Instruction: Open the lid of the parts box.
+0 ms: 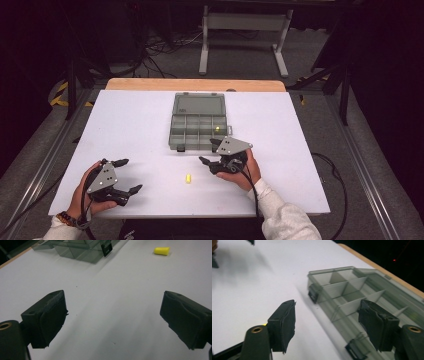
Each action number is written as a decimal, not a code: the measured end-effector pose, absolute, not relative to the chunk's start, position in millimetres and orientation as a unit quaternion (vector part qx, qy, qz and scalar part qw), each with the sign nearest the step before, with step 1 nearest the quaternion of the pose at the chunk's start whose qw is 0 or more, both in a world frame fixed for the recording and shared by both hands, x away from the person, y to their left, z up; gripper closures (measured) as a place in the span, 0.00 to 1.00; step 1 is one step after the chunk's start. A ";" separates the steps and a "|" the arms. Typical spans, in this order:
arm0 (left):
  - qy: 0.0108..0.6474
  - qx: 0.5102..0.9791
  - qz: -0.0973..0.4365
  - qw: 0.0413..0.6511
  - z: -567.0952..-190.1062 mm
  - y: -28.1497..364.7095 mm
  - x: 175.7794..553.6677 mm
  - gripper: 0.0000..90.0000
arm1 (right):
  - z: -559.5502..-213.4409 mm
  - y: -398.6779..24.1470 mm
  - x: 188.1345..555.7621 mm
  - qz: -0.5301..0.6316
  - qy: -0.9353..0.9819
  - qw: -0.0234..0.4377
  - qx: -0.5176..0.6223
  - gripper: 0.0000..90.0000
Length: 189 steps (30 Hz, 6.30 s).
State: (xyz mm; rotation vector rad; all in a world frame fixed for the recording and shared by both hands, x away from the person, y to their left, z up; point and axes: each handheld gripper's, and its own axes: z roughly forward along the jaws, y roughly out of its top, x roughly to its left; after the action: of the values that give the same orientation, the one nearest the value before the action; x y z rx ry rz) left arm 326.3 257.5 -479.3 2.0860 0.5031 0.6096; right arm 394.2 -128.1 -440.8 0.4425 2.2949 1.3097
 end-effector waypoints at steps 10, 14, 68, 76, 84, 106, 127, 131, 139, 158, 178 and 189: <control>0.202 0.840 0.247 0.439 -478.4 258.5 325.9 0.09 | -451.1 -107.6 383.5 0.459 0.858 0.191 0.126 0.26; 0.201 0.840 0.247 0.440 -478.5 258.1 325.8 0.09 | -454.9 -100.6 380.6 0.452 0.867 0.178 0.114 0.24; 0.200 0.841 0.247 0.438 -478.6 257.8 325.6 0.09 | -475.7 -82.5 390.7 0.409 0.905 0.089 0.080 0.81; 0.200 0.841 0.247 0.438 -478.5 257.9 325.5 0.09 | -472.4 -85.1 388.9 0.412 0.902 0.102 0.082 0.81; 0.201 0.840 0.247 0.439 -478.3 258.1 325.5 0.09 | -468.6 -87.4 388.1 0.417 0.898 0.114 0.084 0.82; 0.201 0.841 0.246 0.439 -478.6 257.6 325.6 0.09 | -457.3 -99.9 391.7 0.432 0.885 0.138 0.103 0.83; 0.200 0.842 0.245 0.436 -479.2 256.8 326.2 0.09 | -446.5 -111.9 398.2 0.445 0.872 0.163 0.123 0.85; 0.201 0.842 0.244 0.437 -479.6 256.4 326.3 0.09 | -441.4 -116.3 402.7 0.449 0.867 0.174 0.130 0.85; 0.201 0.844 0.242 0.435 -480.5 255.1 327.0 0.09 | -431.5 -126.1 416.4 0.461 0.853 0.193 0.152 0.85; 0.201 0.844 0.239 0.436 -480.9 256.1 327.3 0.10 | -427.8 -137.5 468.8 0.439 0.841 0.225 0.223 0.85; 0.203 0.843 0.235 0.439 -481.6 257.5 328.2 0.10 | -425.5 -149.4 499.4 0.437 0.821 0.242 0.277 0.85; 0.205 0.841 0.233 0.443 -481.5 258.6 331.0 0.10 | -423.2 -150.4 505.0 0.438 0.818 0.247 0.278 0.86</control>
State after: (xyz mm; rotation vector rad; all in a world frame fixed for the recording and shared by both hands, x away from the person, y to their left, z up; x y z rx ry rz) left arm 331.0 258.6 -481.5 2.0853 0.5084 0.5774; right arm 505.0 -150.4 -423.2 0.7586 2.2315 1.1949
